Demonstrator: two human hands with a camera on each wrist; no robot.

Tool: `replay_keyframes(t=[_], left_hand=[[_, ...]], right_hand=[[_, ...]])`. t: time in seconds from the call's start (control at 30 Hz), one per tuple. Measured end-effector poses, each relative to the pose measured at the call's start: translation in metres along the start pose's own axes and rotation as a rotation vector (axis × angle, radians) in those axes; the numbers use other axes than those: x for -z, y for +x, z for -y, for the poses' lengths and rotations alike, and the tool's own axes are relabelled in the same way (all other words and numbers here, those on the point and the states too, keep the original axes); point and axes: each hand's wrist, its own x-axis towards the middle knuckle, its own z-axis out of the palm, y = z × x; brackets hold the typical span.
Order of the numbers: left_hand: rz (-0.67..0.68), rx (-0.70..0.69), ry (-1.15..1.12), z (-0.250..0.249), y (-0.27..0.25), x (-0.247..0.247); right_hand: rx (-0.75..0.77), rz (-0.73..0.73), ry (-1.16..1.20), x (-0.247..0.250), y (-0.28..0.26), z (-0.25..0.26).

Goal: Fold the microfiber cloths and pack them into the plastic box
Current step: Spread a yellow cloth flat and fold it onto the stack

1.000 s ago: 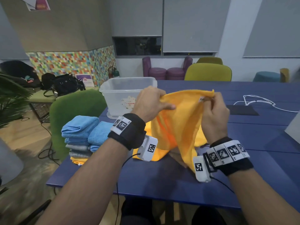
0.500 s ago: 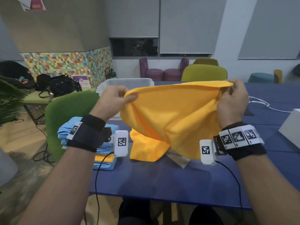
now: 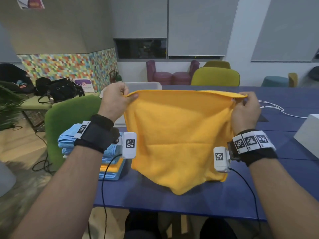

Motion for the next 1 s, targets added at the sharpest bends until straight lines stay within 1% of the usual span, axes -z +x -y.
replay_keyframes(t=[0.07, 0.2, 0.27, 0.33, 0.4, 0.47, 0.57, 0.63, 0.7, 0.8, 0.9, 1.0], left_hand=[[0.007, 0.006, 0.027, 0.013, -0.001, -0.004], [0.003, 0.063, 0.117, 0.025, -0.006, -0.018], [0.019, 0.101, 0.037, 0.025, -0.005, -0.023], [0.042, 0.154, -0.165, 0.022, -0.004, -0.025], [0.029, 0.105, -0.278, 0.016, -0.003, -0.025], [0.019, 0.001, -0.276, 0.011, -0.002, -0.028], [0.083, -0.078, -0.245, 0.010, -0.003, -0.037], [0.138, -0.080, -0.221, 0.016, -0.005, -0.045], [0.197, -0.035, -0.215, 0.030, -0.008, -0.053], [0.269, 0.062, -0.156, 0.054, -0.022, -0.068], [0.323, 0.148, -0.105, 0.080, -0.043, -0.085], [0.363, 0.195, -0.079, 0.108, -0.059, -0.098]], right_hand=[[-0.025, 0.026, -0.041, 0.002, -0.001, -0.013], [-0.040, 0.076, -0.161, 0.006, -0.001, -0.033], [-0.068, 0.115, -0.160, 0.009, 0.001, -0.036], [-0.097, 0.134, -0.047, 0.011, 0.004, -0.035], [-0.136, 0.145, 0.110, 0.013, 0.005, -0.029], [-0.160, 0.150, 0.243, 0.013, 0.006, -0.024], [-0.191, 0.153, 0.247, 0.014, 0.006, -0.026], [-0.263, 0.175, 0.274, 0.013, 0.005, -0.035], [-0.395, 0.203, 0.290, 0.012, 0.002, -0.046], [-0.569, 0.307, 0.164, 0.008, -0.007, -0.075], [-0.647, 0.440, 0.072, 0.008, -0.025, -0.106], [-0.698, 0.469, 0.021, 0.016, -0.040, -0.123]])
